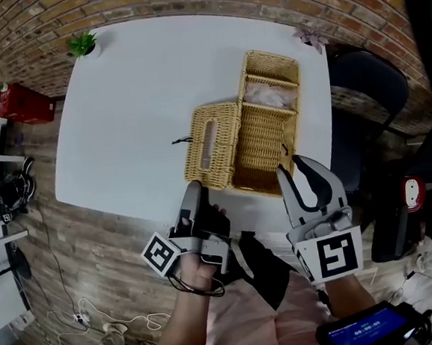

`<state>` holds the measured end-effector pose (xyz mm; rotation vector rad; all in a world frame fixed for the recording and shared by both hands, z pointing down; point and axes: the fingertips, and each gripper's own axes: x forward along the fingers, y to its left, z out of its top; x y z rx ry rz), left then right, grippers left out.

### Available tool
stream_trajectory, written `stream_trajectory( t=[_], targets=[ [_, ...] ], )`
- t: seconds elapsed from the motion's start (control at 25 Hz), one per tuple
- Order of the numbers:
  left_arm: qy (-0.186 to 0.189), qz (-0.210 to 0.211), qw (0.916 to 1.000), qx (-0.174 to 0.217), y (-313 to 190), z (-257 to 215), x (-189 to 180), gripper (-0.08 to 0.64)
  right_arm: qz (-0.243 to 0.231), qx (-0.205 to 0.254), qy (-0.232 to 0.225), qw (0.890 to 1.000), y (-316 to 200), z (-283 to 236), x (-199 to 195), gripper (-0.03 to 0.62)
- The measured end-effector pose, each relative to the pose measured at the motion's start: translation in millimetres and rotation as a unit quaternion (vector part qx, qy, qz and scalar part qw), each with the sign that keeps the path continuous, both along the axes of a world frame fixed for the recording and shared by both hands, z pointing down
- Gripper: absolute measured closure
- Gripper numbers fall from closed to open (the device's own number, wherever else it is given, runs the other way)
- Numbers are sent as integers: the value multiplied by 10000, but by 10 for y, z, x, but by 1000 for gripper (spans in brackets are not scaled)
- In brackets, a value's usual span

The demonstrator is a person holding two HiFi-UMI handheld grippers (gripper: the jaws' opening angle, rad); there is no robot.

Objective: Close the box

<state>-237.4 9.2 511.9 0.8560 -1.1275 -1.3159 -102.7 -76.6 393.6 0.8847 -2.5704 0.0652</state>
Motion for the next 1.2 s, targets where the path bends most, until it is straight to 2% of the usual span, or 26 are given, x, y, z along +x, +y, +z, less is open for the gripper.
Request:
stream_trajectory(
  t=[0.24, 0.4, 0.6, 0.76, 0.96, 1.08, 1.2],
  targets=[
    [-4, -27, 10000, -95, -55, 144, -40, 367, 63, -12, -30, 10000, -27, -11, 6, 489],
    [-32, -93, 9998, -179, -57, 195, -77, 457, 111, -8, -99, 9999, -41, -27, 4, 489],
    [-56, -141, 9998, -144, -55, 165, -95, 469, 131, 4, -138, 9998, -43, -41, -5, 489],
    [-429, -141, 9988, -164, -36, 73, -162, 482, 57, 38, 4, 10000, -30, -15, 23, 489],
    [-977, -117, 9951, -111, -36, -145, -231, 499, 129, 108, -293, 9994, -61, -84, -19, 489],
    [-1383, -114, 9903, -76, -1, -305, -250, 511, 67, 91, -288, 9995, -40, -54, -18, 489],
    [-1890, -11, 9820, -67, -13, -447, -226, 511, 77, 28, -313, 9995, -49, -33, 4, 489]
  ],
)
